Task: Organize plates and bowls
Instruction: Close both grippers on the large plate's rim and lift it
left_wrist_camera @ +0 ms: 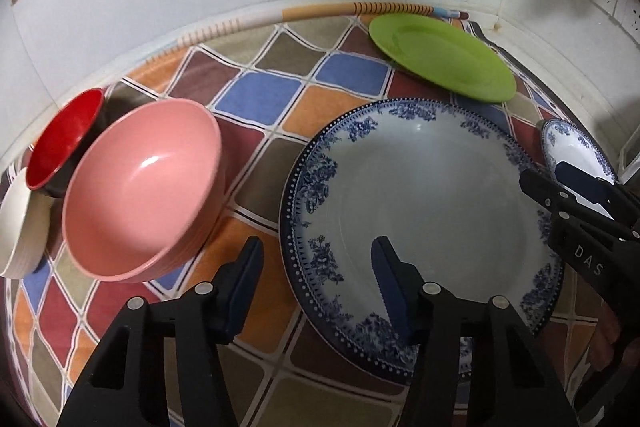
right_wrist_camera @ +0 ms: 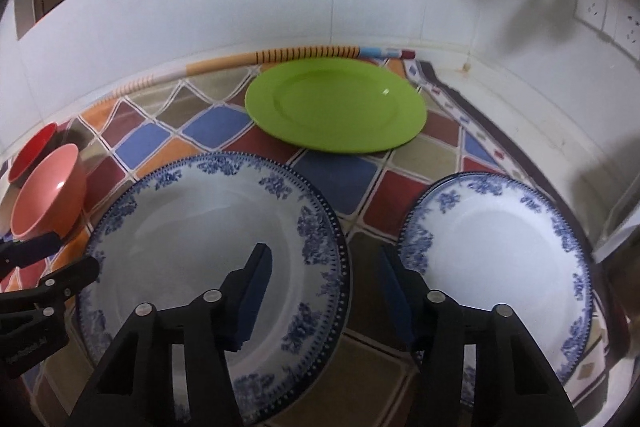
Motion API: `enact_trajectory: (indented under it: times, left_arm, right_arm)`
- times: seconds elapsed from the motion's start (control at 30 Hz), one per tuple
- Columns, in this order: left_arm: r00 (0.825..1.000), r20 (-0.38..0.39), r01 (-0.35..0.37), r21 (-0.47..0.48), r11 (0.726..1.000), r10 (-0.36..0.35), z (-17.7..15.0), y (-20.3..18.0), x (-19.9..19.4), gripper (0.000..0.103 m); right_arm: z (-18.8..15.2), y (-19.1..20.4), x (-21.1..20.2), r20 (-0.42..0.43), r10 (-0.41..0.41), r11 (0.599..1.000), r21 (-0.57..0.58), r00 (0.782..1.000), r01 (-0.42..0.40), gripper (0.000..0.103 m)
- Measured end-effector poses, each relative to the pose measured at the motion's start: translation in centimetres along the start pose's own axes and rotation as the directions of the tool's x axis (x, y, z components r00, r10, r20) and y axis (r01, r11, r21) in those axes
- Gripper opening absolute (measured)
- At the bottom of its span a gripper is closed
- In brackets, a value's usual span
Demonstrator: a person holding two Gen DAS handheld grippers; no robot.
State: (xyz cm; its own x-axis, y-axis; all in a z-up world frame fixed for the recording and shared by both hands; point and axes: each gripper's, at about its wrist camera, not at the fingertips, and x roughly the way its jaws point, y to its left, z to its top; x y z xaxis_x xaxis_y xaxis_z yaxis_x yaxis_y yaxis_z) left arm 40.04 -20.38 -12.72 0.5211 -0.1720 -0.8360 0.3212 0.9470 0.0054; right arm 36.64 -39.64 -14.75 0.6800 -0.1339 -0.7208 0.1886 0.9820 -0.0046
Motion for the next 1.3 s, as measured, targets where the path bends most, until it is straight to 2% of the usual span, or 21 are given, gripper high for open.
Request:
enact_trajectory:
  times: [0.2, 0.43, 0.63, 0.87, 1.3]
  left_arm:
    - [1.0, -0.007, 0.002, 0.005, 1.0, -0.002, 0.3, -0.3, 1.0, 0.047]
    - [1.0, -0.003, -0.014, 0.016, 1.0, 0.014, 0.7, -0.5, 1.4, 0.046]
    - [1.0, -0.008, -0.025, 0.023, 0.999, 0.026, 0.8, -0.6, 1.8, 0.045]
    - [0.999, -0.004, -0.047, 0.016, 0.999, 0.047, 0.9, -0.4, 1.8, 0.036]
    - [0.998, 0.029, -0.048, 0.015, 0.999, 0.048, 0.3, -0.2, 0.1, 0.034]
  right_arm:
    - [0.2, 0.2, 1.2, -0.025, 0.005, 1.0, -0.017, 1.0, -0.006, 0.046]
    - [0.5, 0.1, 2.1, -0.048, 0.019, 1.0, -0.022, 0.999, -0.02, 0.04]
    - [0.7, 0.1, 2.8, -0.074, 0.029, 0.999, -0.025, 0.997, -0.031, 0.039]
    - [0.6, 0.1, 3.0, -0.085, 0.033, 0.999, -0.028, 0.996, -0.035, 0.038]
    - [0.2, 0.1, 1.8, -0.086, 0.03, 0.999, -0.023, 0.996, -0.033, 0.036]
